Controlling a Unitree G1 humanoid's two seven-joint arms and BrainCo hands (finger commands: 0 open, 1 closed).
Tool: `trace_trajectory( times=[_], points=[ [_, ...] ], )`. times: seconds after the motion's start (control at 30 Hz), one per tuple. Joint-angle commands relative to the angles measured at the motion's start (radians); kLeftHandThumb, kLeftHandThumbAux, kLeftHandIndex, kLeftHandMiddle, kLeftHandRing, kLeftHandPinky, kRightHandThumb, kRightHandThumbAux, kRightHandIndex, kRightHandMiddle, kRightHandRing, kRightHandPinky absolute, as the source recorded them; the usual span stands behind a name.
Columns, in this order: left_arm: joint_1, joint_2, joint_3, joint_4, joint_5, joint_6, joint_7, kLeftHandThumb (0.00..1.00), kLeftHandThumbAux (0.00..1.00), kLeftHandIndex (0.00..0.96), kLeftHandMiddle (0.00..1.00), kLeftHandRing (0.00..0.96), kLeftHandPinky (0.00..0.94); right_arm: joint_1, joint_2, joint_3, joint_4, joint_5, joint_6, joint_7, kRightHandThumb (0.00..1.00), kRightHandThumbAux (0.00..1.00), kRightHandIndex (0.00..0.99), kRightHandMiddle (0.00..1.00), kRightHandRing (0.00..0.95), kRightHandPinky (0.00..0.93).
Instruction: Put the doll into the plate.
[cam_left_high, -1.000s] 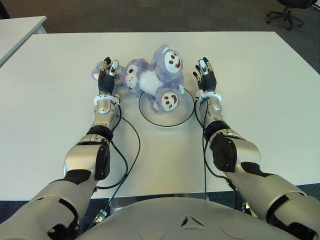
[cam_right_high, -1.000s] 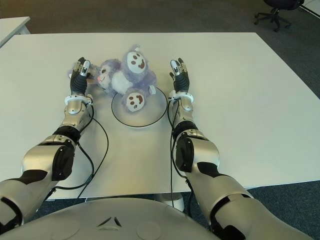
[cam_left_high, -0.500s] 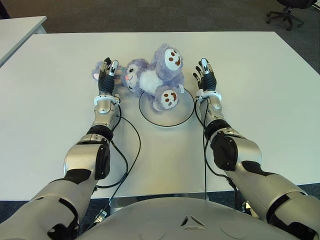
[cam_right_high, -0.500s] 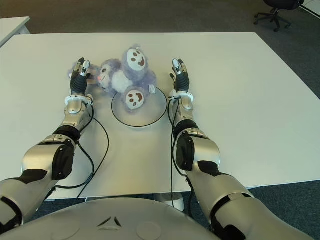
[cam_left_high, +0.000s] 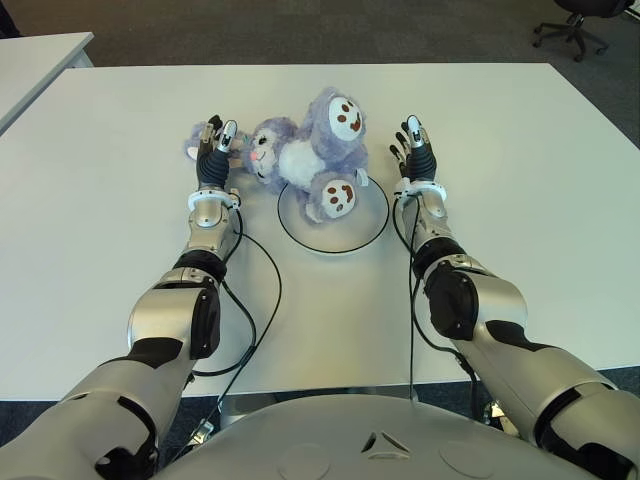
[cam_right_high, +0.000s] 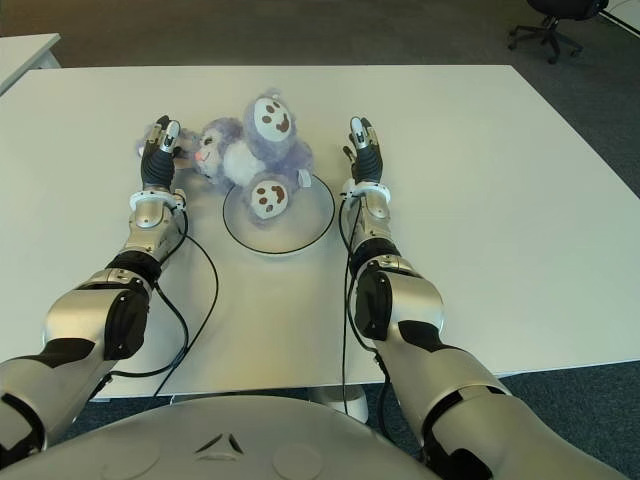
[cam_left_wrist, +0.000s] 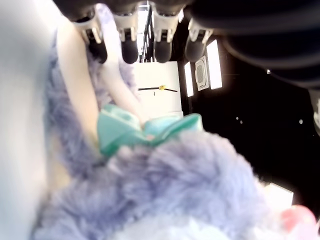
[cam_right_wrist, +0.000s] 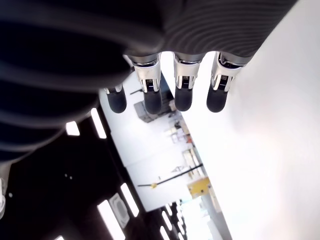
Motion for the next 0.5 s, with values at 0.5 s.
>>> trace_trajectory(
  times=[0.5],
  points=[
    [0.095,-0.027,-0.01,0.077,0.015,0.068,-0.003,0.0,0.345,0.0,0.053,0.035,0.0,0.114,-0.005,-0.032,0.072,-0.001,0.101,-0.022,0.0,0.489,0.01,0.048,0.036,0.03]
  ],
)
